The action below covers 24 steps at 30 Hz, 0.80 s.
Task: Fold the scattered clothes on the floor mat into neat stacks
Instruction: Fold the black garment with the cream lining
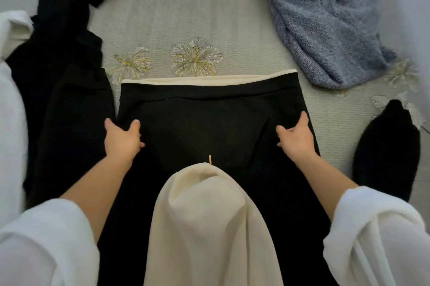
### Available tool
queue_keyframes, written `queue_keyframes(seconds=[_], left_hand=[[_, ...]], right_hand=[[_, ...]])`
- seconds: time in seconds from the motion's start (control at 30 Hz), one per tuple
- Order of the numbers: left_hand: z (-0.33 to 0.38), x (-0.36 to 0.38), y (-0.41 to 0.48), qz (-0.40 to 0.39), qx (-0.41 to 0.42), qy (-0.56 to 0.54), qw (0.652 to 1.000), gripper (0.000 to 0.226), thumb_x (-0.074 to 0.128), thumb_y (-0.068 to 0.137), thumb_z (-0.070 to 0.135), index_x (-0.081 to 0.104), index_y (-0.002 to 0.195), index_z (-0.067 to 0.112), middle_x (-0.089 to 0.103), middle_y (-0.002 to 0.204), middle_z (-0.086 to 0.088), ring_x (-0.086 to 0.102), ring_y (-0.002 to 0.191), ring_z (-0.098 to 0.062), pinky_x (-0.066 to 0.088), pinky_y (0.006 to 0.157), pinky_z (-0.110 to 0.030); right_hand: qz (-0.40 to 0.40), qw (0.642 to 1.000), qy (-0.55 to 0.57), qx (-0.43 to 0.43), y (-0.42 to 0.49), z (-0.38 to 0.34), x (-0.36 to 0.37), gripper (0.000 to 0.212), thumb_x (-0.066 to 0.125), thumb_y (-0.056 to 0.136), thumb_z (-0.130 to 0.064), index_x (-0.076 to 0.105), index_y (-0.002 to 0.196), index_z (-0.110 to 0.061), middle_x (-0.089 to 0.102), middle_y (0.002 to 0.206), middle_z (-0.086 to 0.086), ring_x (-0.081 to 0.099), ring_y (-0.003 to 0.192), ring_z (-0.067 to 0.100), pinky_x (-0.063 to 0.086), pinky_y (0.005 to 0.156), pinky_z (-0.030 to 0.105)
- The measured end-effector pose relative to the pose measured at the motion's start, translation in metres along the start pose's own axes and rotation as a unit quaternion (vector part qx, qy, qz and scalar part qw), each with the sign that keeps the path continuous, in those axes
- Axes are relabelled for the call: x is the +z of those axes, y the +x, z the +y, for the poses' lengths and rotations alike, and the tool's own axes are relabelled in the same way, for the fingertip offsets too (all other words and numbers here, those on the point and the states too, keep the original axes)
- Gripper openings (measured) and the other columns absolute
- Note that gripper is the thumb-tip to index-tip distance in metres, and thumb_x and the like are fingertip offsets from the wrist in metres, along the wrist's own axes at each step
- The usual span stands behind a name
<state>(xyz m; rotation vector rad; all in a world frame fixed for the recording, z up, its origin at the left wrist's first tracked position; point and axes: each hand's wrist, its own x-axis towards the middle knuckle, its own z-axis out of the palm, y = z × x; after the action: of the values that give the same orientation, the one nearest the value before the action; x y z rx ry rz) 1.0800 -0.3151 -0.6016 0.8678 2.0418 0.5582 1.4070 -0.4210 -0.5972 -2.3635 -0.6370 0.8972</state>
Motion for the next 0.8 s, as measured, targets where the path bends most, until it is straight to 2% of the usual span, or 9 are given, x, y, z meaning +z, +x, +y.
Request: queue_keyframes(seconds=[0.07, 0.17, 0.3, 0.43, 0.5, 0.53, 0.63, 0.7, 0.8], left_hand=[[0.0, 0.005, 0.015, -0.005, -0.04, -0.02, 0.999, 0.076, 0.054, 0.095, 0.035, 0.006, 0.152, 0.021, 0.061, 0.088, -0.007, 0.062, 0.065, -0.018, 0.049, 0.056, -0.03], [-0.002, 0.011, 0.022, 0.027, -0.003, 0.02, 0.999, 0.063, 0.053, 0.095, 0.034, 0.023, 0.149, 0.021, 0.064, 0.084, -0.007, 0.057, 0.057, -0.016, 0.048, 0.057, -0.03], [0.004, 0.016, 0.024, 0.05, 0.058, 0.055, 0.996, 0.044, 0.054, 0.096, 0.028, 0.044, 0.136, 0.014, 0.063, 0.079, -0.007, 0.057, 0.051, -0.014, 0.044, 0.051, -0.025], [0.026, 0.017, 0.024, 0.077, 0.149, -0.081, 0.983, 0.021, 0.048, 0.098, 0.028, 0.05, 0.112, 0.014, 0.061, 0.066, -0.002, 0.058, 0.039, -0.005, 0.051, 0.05, -0.025], [0.037, 0.022, 0.024, 0.033, 0.191, -0.132, 0.972, 0.018, 0.047, 0.099, 0.024, 0.045, 0.115, 0.018, 0.065, 0.074, -0.003, 0.064, 0.052, -0.004, 0.052, 0.052, -0.02], [0.041, 0.027, 0.024, -0.002, 0.2, -0.134, 0.97, 0.022, 0.048, 0.098, 0.022, 0.043, 0.12, 0.021, 0.068, 0.086, -0.004, 0.067, 0.064, -0.004, 0.053, 0.06, -0.019], [0.042, 0.04, 0.015, -0.116, 0.179, -0.068, 0.974, 0.059, 0.057, 0.094, 0.023, 0.028, 0.145, 0.029, 0.057, 0.13, -0.006, 0.058, 0.11, -0.008, 0.044, 0.094, -0.024], [0.029, 0.043, -0.007, -0.15, 0.199, -0.013, 0.968, 0.069, 0.057, 0.093, 0.025, 0.018, 0.15, 0.031, 0.04, 0.148, -0.006, 0.04, 0.132, -0.009, 0.031, 0.108, -0.025], [-0.007, 0.032, -0.066, -0.191, 0.299, 0.038, 0.934, 0.064, 0.049, 0.094, 0.039, 0.015, 0.148, 0.044, 0.024, 0.155, 0.012, 0.019, 0.138, 0.005, 0.019, 0.108, -0.019]], right_hand=[[0.02, 0.998, 0.04, 0.041, 0.014, -0.002, 0.004, 0.08, 0.054, 0.092, -0.02, 0.0, 0.152, -0.019, 0.066, 0.081, 0.005, 0.068, 0.064, 0.021, 0.055, 0.068, 0.036], [0.026, 0.99, 0.104, 0.089, 0.029, 0.002, 0.006, 0.066, 0.052, 0.094, -0.02, 0.013, 0.148, -0.017, 0.067, 0.077, 0.009, 0.067, 0.054, 0.021, 0.048, 0.048, 0.028], [0.033, 0.986, 0.136, 0.094, 0.04, 0.006, 0.0, 0.041, 0.049, 0.097, -0.019, 0.034, 0.134, -0.011, 0.066, 0.07, 0.013, 0.066, 0.051, 0.024, 0.046, 0.041, 0.027], [0.122, 0.956, 0.261, 0.053, 0.049, -0.001, -0.015, 0.02, 0.048, 0.092, -0.015, 0.043, 0.11, -0.011, 0.065, 0.067, 0.017, 0.064, 0.042, 0.019, 0.046, 0.036, 0.021], [0.143, 0.949, 0.279, 0.016, 0.052, -0.002, -0.019, 0.014, 0.049, 0.093, -0.016, 0.041, 0.104, -0.017, 0.068, 0.079, 0.017, 0.068, 0.053, 0.015, 0.053, 0.048, 0.024], [0.125, 0.953, 0.275, 0.005, 0.053, -0.001, -0.018, 0.023, 0.052, 0.093, -0.019, 0.041, 0.113, -0.017, 0.07, 0.09, 0.014, 0.07, 0.068, 0.013, 0.056, 0.062, 0.026], [0.033, 0.978, 0.205, -0.002, 0.04, 0.007, -0.012, 0.074, 0.064, 0.087, -0.02, 0.021, 0.147, -0.018, 0.06, 0.124, 0.002, 0.056, 0.116, 0.014, 0.042, 0.1, 0.031], [-0.002, 0.991, 0.121, -0.049, 0.017, 0.017, -0.004, 0.078, 0.065, 0.087, -0.018, 0.02, 0.15, -0.023, 0.051, 0.138, 0.004, 0.047, 0.125, 0.012, 0.036, 0.103, 0.028], [-0.041, 0.993, 0.03, -0.109, -0.038, 0.038, 0.006, 0.063, 0.06, 0.09, -0.032, 0.028, 0.143, -0.042, 0.046, 0.141, -0.012, 0.04, 0.123, -0.002, 0.034, 0.1, 0.025]])
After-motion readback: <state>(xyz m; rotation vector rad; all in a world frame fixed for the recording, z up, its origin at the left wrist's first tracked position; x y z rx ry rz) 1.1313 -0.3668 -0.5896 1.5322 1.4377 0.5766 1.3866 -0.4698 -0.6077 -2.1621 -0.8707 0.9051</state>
